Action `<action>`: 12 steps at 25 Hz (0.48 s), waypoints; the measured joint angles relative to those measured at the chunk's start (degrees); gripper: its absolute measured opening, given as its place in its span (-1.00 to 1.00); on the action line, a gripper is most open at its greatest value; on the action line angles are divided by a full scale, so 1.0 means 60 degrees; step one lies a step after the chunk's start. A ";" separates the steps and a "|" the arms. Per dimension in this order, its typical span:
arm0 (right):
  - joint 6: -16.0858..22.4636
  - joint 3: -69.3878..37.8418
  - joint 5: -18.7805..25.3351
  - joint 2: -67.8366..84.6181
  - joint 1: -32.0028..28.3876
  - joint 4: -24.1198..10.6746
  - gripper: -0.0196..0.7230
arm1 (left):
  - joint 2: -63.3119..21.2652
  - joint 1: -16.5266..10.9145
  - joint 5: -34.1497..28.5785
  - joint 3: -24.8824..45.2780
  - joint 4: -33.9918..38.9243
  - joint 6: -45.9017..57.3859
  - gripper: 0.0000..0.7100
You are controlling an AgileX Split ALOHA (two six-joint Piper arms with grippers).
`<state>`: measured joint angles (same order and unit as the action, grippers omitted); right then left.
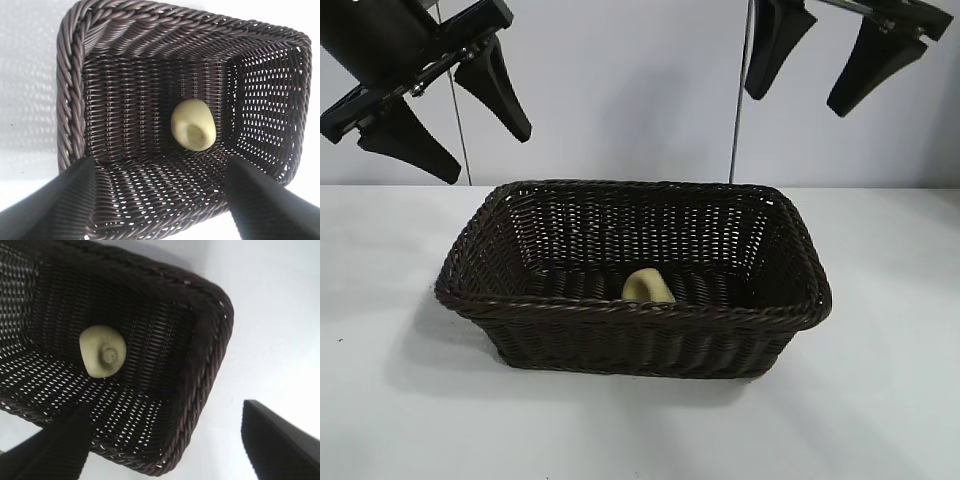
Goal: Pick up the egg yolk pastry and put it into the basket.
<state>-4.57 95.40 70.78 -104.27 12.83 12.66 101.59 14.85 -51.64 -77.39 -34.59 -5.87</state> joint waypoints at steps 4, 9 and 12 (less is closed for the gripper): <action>0.0000 -0.0224 0.0000 0.0000 0.0000 -0.0008 0.64 | 0.0000 0.0000 0.0082 0.0000 0.0000 0.0000 0.48; 0.0000 -0.0224 -0.0008 0.0000 0.0000 -0.0008 0.64 | 0.0000 0.0000 0.0100 0.0000 0.0000 0.0000 0.48; 0.0000 -0.0224 -0.0008 0.0000 0.0000 -0.0008 0.64 | 0.0000 0.0000 0.0100 0.0000 0.0000 0.0000 0.48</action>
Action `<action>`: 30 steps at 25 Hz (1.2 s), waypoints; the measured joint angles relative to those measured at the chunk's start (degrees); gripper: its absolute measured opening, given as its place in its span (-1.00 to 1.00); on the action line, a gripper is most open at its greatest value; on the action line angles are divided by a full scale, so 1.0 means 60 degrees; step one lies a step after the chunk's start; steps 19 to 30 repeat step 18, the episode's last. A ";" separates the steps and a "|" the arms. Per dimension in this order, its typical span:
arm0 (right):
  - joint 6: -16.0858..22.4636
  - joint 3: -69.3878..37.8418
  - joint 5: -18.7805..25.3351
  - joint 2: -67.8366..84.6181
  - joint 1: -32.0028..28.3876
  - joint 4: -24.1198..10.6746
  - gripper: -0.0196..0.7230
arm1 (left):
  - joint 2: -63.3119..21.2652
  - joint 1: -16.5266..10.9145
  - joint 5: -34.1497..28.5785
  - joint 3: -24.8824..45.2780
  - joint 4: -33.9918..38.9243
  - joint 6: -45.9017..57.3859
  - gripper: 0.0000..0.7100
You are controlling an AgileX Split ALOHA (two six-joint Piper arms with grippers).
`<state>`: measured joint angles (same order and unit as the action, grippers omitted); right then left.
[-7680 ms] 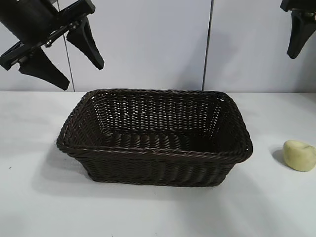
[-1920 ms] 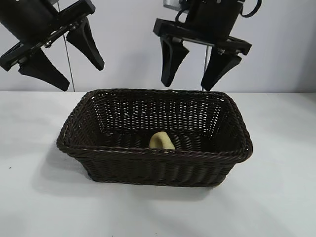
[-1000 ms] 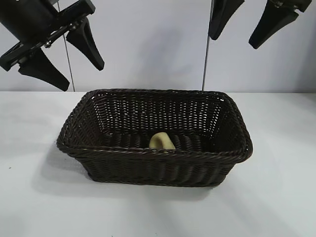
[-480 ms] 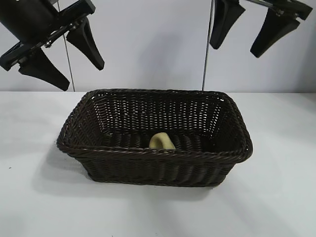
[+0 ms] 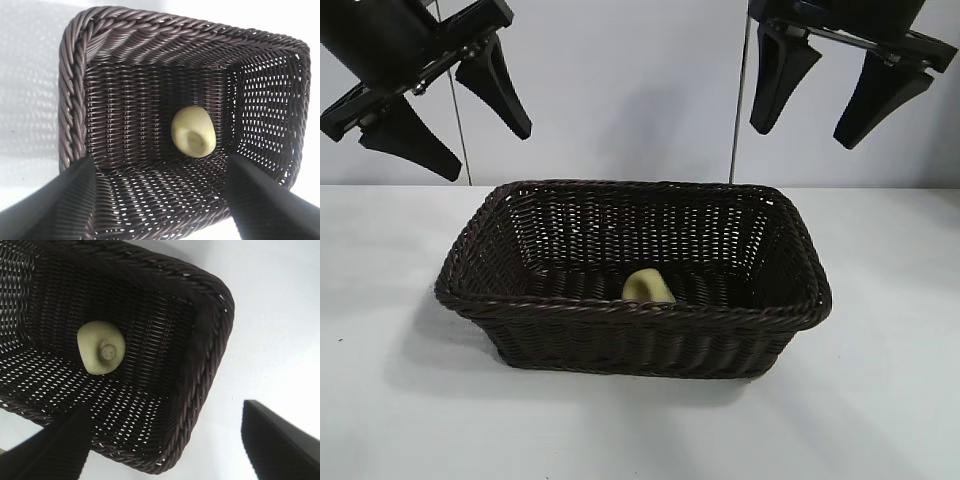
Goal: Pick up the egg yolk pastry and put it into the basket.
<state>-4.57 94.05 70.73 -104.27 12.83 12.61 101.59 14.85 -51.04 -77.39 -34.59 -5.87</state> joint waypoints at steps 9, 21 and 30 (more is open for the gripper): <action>0.0000 0.0000 0.0000 0.0000 0.0000 0.0000 0.64 | 0.0000 0.0000 0.0000 0.0000 0.0000 0.0000 0.48; 0.0000 0.0000 -0.0071 0.0000 0.0000 0.0000 0.64 | 0.0000 0.0000 0.0000 0.0000 0.0000 0.0000 0.48; 0.0000 0.0000 -0.0071 0.0000 0.0000 0.0000 0.64 | 0.0000 0.0000 0.0000 0.0000 0.0000 0.0000 0.48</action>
